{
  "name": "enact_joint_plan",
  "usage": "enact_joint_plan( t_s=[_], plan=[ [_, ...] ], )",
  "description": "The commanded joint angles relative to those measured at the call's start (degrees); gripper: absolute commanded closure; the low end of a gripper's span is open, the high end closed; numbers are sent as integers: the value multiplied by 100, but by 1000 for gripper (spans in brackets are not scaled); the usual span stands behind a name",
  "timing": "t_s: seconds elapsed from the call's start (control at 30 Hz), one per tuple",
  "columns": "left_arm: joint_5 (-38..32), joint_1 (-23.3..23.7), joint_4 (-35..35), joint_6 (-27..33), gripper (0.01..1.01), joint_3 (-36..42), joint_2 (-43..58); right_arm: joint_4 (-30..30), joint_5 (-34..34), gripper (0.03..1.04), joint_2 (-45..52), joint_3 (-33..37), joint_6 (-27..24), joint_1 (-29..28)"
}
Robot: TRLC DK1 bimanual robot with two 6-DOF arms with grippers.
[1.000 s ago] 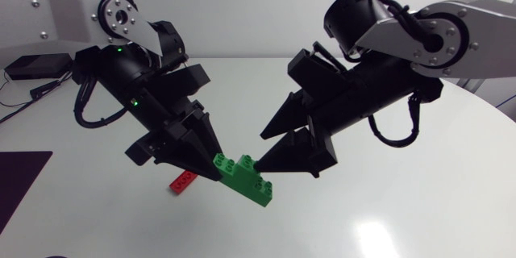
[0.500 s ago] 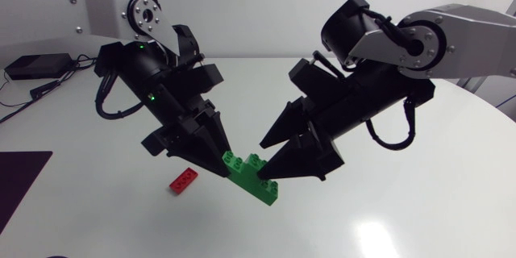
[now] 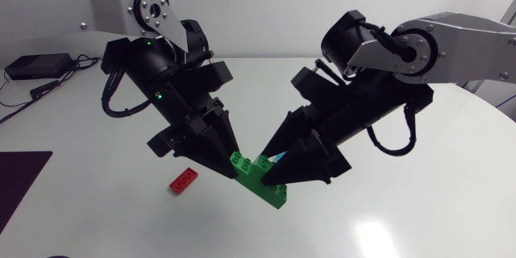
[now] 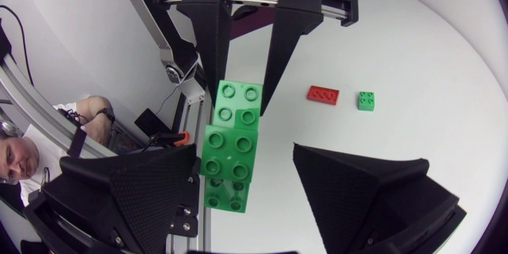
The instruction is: Separate the duplo bricks
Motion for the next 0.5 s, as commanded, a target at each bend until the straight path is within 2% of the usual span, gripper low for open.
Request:
enact_joint_plan(
  t_s=[0.0,0.2,0.37,0.47],
  plan=[
    [106,-34,-92,25,664,118,121,-103,-112,351,79,-167,-199,-41],
    [106,-42,-92,7,664,118,121,-103,-218,741,9,-246,-252,-49],
    [88,-121,-92,7,664,66,112,-191,-420,785,70,-176,-182,-67],
    [44,-165,-66,7,664,4,77,-595,-851,793,264,53,-287,-216]
  ],
)
